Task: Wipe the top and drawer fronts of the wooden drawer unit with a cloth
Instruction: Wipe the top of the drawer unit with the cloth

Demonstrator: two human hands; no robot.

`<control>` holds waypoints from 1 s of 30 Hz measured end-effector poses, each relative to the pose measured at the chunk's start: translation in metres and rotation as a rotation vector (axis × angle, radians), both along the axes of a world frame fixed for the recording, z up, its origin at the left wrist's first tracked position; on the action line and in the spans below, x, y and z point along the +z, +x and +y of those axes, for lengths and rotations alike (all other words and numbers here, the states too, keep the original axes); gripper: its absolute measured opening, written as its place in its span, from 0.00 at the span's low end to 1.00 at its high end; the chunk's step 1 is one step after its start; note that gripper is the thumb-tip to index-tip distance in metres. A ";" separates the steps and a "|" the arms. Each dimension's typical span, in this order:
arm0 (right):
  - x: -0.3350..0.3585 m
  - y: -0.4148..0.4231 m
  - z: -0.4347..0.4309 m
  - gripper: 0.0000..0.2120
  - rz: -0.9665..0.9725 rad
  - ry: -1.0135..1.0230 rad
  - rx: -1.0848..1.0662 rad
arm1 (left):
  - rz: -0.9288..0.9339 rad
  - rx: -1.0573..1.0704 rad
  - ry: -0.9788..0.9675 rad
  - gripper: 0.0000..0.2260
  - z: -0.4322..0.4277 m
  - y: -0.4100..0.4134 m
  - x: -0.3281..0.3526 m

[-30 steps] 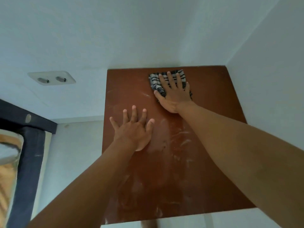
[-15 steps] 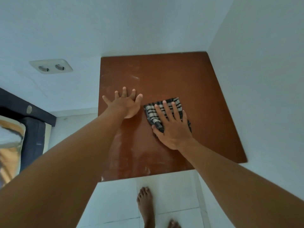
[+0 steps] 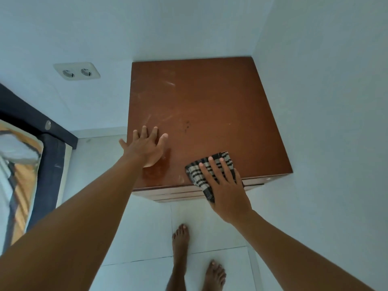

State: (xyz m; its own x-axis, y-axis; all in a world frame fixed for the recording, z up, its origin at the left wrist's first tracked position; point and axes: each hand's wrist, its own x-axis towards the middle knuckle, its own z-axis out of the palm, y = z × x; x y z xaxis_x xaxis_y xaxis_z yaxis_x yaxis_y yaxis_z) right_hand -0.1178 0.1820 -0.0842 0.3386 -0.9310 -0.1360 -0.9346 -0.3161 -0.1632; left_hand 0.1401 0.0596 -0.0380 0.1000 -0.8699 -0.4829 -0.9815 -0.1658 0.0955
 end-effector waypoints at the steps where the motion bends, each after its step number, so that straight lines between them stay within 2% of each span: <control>1: 0.001 -0.002 0.006 0.40 -0.003 -0.011 -0.004 | 0.003 0.009 -0.005 0.34 0.006 0.002 0.000; 9: 0.010 -0.015 0.046 0.40 -0.013 -0.042 0.075 | -0.001 0.065 -0.021 0.35 0.030 0.026 0.005; 14: 0.036 -0.012 0.037 0.39 -0.134 -0.096 0.191 | 0.024 0.117 0.005 0.36 0.017 0.037 0.030; 17: 0.062 0.009 -0.011 0.36 -0.214 -0.129 0.141 | 0.037 0.118 0.002 0.36 -0.002 0.042 0.042; 22: 0.095 0.063 -0.138 0.29 -0.237 -0.152 -0.009 | 0.092 0.093 -0.003 0.35 -0.048 0.057 0.050; 30: 0.077 0.141 -0.342 0.28 -0.217 -0.130 -0.161 | 0.149 0.001 0.003 0.32 -0.121 0.087 0.000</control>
